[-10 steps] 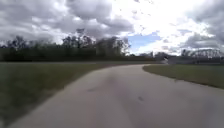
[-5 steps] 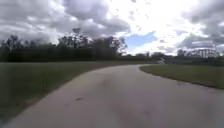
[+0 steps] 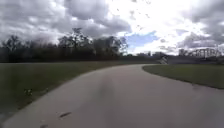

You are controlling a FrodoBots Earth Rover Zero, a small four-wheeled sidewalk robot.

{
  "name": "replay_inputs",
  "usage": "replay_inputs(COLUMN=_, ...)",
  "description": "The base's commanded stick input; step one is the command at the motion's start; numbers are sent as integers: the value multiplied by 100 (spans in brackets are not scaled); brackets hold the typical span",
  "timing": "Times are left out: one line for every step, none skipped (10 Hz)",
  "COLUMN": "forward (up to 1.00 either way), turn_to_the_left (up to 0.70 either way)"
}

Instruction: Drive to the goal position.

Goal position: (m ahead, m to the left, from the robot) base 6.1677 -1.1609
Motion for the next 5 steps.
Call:
replay_inputs(forward=100, turn_to_the_left=0)
replay_inputs(forward=100, turn_to_the_left=0)
replay_inputs(forward=100, turn_to_the_left=0)
replay_inputs(forward=100, turn_to_the_left=0)
replay_inputs(forward=100, turn_to_the_left=0)
